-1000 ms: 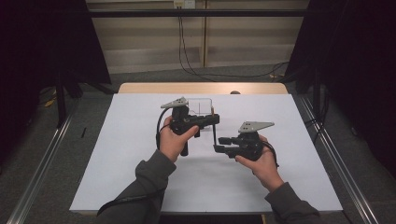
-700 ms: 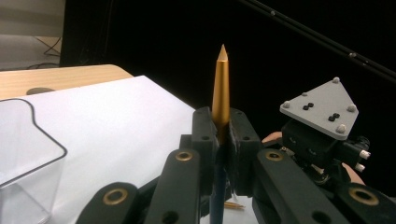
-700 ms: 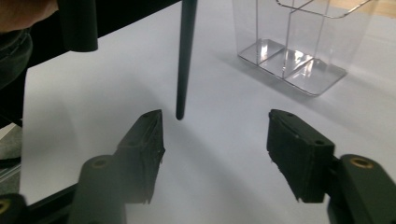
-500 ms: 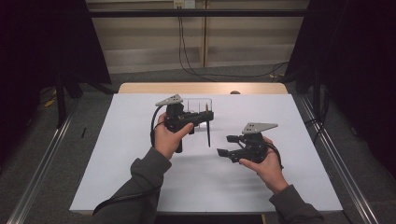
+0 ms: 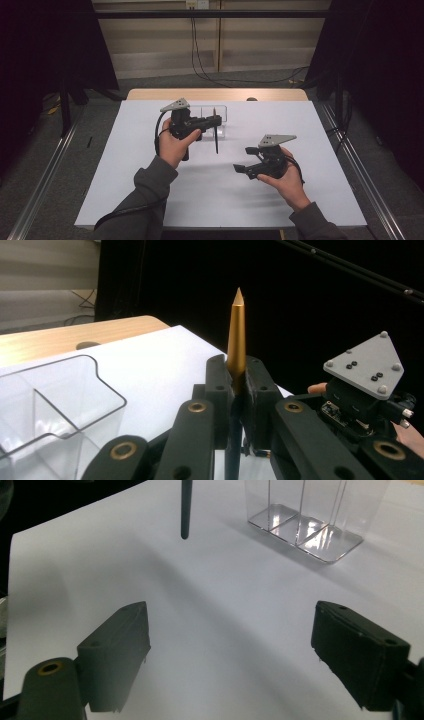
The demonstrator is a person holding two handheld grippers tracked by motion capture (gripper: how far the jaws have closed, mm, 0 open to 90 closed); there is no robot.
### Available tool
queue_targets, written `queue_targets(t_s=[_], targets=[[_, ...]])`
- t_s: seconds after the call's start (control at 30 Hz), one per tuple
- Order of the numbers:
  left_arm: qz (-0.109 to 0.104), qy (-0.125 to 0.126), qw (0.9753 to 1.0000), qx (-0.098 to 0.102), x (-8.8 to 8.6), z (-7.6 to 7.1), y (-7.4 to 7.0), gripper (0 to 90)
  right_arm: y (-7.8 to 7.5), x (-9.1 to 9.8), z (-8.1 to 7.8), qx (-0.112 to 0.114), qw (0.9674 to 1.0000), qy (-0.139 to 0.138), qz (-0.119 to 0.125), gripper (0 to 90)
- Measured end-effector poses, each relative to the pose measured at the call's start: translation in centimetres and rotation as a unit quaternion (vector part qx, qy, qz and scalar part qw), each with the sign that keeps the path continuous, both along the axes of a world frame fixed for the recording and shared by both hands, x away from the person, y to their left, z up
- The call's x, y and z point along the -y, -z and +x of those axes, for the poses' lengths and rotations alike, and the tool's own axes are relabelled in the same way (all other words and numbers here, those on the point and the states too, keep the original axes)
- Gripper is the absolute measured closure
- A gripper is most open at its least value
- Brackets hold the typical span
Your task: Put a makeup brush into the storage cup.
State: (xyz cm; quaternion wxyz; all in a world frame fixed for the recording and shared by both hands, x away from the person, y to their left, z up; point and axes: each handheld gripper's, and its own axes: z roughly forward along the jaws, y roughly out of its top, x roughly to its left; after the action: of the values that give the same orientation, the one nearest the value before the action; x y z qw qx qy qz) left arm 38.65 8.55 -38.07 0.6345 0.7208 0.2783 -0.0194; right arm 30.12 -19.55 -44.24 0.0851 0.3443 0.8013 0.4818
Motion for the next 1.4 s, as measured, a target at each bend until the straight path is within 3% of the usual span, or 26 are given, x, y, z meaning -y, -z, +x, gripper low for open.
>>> queue_targets(t_s=[0.33, 0.77, 1.4], targets=[[0.008, -0.008, 0.9999, 0.011, -0.6, 0.1, -0.7, 83.4, 0.5, 0.8, -0.1, -0.005, 0.9999, 0.006, 0.01, 10.3], [0.007, -0.013, 0.9998, 0.012, -0.5, 0.4, -0.6, 83.4, 0.4, 1.8, -0.6, -0.001, 0.9999, 0.006, 0.016, 10.3], [0.011, -0.015, 0.9997, 0.018, -0.9, 0.4, -1.0, 83.5, -0.1, 4.5, -1.2, 0.013, 0.9998, 0.012, 0.008, 10.3]])
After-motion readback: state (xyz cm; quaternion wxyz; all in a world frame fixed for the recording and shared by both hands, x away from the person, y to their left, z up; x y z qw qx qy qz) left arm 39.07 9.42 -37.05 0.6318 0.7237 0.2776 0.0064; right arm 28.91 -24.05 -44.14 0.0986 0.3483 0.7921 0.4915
